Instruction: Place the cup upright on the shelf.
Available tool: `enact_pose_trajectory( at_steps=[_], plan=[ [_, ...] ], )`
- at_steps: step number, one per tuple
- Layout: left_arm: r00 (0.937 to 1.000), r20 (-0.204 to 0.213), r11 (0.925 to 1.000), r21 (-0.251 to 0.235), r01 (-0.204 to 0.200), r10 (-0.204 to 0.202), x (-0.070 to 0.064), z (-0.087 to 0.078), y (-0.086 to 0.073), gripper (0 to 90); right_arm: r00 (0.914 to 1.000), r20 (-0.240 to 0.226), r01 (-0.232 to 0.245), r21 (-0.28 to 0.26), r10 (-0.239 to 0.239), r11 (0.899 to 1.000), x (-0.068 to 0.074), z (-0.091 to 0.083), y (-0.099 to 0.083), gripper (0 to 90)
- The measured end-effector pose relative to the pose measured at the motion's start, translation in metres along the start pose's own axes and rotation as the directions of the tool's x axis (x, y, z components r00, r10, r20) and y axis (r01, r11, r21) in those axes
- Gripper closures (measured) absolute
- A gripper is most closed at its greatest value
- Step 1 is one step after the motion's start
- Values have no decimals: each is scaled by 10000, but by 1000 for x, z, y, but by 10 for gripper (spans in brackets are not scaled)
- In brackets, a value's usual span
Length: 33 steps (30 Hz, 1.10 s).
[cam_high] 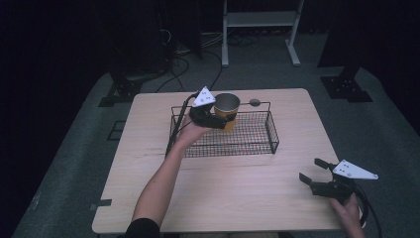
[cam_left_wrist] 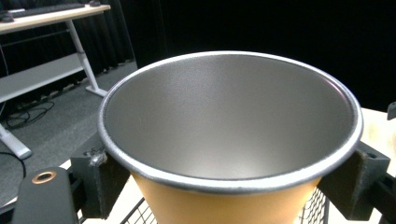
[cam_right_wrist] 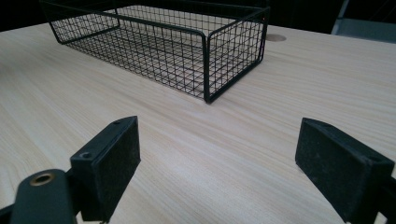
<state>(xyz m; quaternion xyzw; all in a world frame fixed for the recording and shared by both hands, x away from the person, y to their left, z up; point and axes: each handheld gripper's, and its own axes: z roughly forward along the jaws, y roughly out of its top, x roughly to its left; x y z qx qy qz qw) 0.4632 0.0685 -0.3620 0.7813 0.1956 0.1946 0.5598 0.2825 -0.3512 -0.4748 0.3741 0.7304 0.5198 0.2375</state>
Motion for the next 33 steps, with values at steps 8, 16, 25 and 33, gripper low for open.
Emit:
enact_pose_trajectory(
  at_steps=[8,16,25,33],
  plan=[
    [9998,117,9999,28,128,-129,8,8,-9,139,10000,3,-16,-15,16,10000,0,0,0,130],
    [9991,410,9996,270,73,-85,13,20,-15,138,10000,-10,1,-13,-1,10000,0,0,0,130],
    [9955,927,9964,846,92,-170,19,36,-27,137,10000,-21,10,-11,-10,10000,0,0,0,130],
    [9926,1209,9925,1223,-39,-110,22,44,-36,135,10000,-17,18,-10,-18,10000,0,0,0,130]
  ],
)
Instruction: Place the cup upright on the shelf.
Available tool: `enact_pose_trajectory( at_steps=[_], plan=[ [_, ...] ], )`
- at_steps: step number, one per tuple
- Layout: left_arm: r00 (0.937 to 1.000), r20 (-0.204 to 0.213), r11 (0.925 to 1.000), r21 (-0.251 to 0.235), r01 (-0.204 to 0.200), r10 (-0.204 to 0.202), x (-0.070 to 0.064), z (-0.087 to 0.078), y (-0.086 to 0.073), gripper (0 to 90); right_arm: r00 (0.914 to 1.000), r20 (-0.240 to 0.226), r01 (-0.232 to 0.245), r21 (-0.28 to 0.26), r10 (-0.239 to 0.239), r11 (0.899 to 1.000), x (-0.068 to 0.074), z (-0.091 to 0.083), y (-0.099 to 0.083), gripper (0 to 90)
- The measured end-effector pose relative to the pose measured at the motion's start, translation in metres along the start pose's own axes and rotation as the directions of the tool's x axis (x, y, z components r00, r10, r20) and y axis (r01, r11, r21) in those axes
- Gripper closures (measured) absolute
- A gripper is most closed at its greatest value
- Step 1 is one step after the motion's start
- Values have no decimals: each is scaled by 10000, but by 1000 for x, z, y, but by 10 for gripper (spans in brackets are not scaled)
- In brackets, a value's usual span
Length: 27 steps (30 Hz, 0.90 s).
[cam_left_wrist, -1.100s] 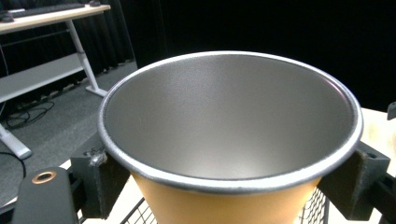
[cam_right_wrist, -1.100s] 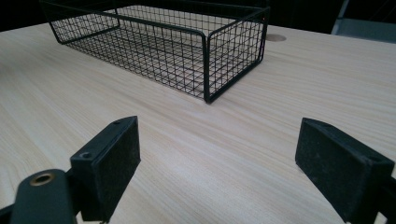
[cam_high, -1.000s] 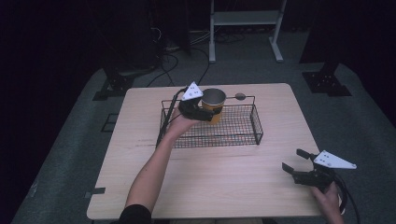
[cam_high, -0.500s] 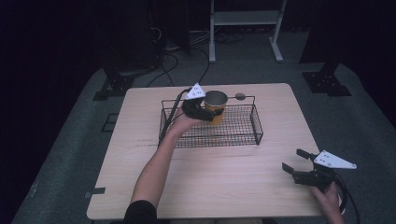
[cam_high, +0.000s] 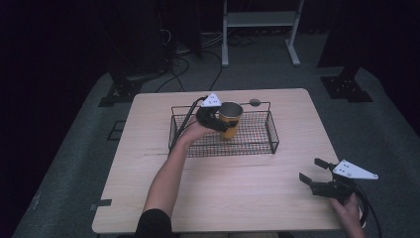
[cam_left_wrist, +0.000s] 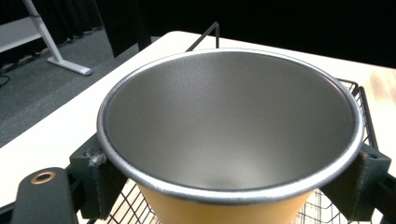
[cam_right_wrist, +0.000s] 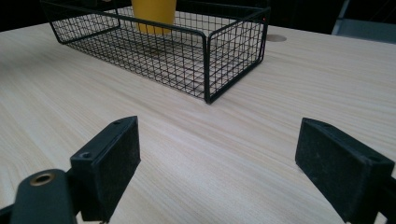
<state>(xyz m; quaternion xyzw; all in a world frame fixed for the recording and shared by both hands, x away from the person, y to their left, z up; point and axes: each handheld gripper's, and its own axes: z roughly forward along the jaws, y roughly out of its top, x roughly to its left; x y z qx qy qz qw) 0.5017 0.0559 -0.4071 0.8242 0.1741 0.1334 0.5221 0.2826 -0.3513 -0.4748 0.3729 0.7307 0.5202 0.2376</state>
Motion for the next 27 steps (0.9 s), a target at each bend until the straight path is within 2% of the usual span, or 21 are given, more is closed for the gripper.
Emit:
enact_pose_trajectory(
  at_steps=[12,19,27],
  plan=[
    [9996,196,9978,631,-200,188,2,8,-6,134,10000,0,-4,-14,4,10000,0,0,0,130],
    [9988,359,9916,1237,-384,342,2,15,-11,133,10000,0,-6,-12,6,10000,0,0,0,130],
    [9986,391,9907,1303,-404,356,2,14,-12,125,10000,-1,-2,-11,2,10000,0,0,0,130]
  ],
)
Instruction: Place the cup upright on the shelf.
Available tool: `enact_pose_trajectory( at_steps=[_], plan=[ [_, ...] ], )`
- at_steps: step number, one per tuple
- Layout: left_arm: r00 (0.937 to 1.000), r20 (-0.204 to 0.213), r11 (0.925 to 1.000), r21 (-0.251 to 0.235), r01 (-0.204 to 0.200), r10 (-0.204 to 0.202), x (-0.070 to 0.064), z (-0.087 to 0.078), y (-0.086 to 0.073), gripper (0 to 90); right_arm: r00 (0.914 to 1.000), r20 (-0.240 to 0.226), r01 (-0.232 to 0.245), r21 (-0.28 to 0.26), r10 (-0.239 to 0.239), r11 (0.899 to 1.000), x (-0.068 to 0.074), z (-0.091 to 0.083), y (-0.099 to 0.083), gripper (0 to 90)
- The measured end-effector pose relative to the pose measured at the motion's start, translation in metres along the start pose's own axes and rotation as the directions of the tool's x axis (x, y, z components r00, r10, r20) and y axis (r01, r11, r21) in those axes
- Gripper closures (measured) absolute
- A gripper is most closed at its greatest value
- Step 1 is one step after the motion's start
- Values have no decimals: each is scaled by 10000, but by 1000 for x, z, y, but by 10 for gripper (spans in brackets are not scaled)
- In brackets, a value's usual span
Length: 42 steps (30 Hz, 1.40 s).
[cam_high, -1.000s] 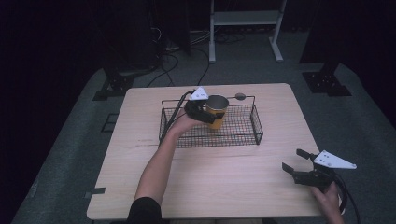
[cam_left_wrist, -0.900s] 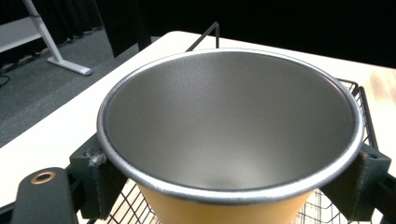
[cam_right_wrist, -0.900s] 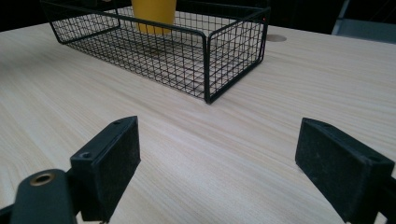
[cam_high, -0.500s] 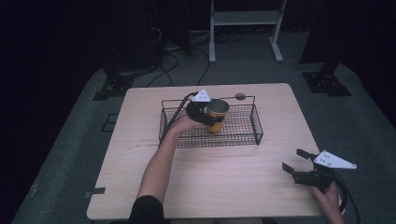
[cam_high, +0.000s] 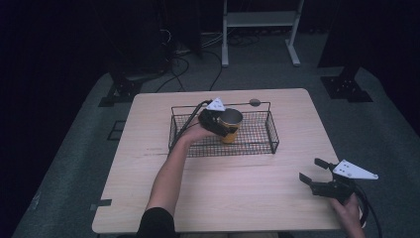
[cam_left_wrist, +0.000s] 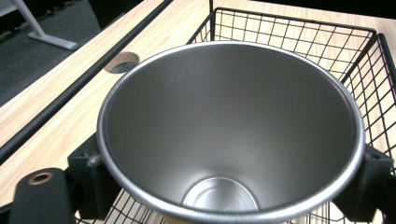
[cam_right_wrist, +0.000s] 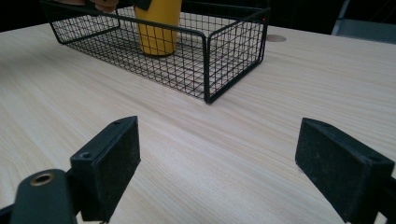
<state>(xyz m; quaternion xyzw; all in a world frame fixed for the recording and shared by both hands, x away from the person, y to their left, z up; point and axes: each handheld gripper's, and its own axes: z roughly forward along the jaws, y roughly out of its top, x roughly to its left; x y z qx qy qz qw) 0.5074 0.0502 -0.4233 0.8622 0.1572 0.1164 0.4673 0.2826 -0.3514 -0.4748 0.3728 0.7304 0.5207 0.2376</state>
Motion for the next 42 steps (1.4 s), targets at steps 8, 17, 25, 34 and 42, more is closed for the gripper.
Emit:
enact_pose_trajectory(
  at_steps=[8,17,25,34,42],
  plan=[
    [9999,-109,9999,145,-15,16,1,-4,-1,78,10000,6,-1,4,1,10000,0,0,0,130],
    [9996,-271,9999,-128,-24,21,-3,-9,6,22,10000,20,-10,41,10,10000,0,0,0,130],
    [9993,-374,9995,-286,-103,92,-3,-16,12,13,10000,23,-19,47,19,10000,0,0,0,130],
    [9987,-499,9972,-727,-166,130,-6,-26,20,13,10000,43,-34,74,33,10000,1,1,0,130],
    [9986,-514,9939,-1090,-192,137,-10,-36,26,13,10000,57,-74,61,73,10000,0,1,0,130]
  ],
)
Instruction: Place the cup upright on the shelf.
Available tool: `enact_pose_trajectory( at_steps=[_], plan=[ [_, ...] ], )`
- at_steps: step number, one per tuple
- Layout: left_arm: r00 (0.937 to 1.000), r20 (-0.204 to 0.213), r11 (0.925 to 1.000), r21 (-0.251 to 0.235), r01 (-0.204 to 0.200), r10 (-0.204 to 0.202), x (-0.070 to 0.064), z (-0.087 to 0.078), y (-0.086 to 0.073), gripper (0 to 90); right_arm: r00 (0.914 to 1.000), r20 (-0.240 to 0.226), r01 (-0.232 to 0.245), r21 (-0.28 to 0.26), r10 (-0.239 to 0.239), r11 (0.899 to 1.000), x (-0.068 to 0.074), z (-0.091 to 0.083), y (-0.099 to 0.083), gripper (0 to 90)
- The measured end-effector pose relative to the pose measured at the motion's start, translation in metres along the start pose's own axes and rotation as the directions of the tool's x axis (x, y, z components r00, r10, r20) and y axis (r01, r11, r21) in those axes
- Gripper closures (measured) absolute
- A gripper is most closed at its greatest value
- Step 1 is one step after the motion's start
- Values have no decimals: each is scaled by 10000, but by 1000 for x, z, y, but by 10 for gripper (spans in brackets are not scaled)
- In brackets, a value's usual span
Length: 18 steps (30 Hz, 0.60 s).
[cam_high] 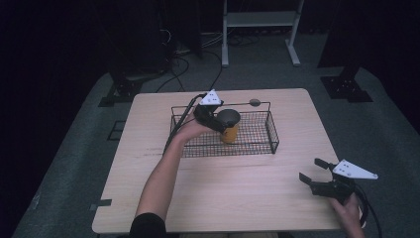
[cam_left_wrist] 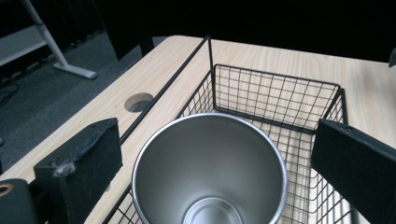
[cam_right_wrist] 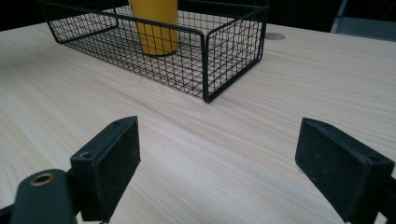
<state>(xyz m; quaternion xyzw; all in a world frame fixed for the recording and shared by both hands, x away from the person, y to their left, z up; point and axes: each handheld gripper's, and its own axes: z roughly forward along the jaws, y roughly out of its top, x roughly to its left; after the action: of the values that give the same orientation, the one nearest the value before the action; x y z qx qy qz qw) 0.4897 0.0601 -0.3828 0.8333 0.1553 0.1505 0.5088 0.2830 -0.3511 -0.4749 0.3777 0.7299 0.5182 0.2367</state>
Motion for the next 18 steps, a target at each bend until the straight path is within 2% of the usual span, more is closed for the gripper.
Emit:
enact_pose_trajectory(
  at_steps=[7,18],
  plan=[
    [10000,7,9987,-507,49,-49,-7,-11,4,13,10000,8,14,21,-14,10000,0,0,0,130],
    [9999,106,9968,-799,40,-31,-19,-24,1,14,10000,11,-17,32,17,10000,0,0,0,130]
  ],
)
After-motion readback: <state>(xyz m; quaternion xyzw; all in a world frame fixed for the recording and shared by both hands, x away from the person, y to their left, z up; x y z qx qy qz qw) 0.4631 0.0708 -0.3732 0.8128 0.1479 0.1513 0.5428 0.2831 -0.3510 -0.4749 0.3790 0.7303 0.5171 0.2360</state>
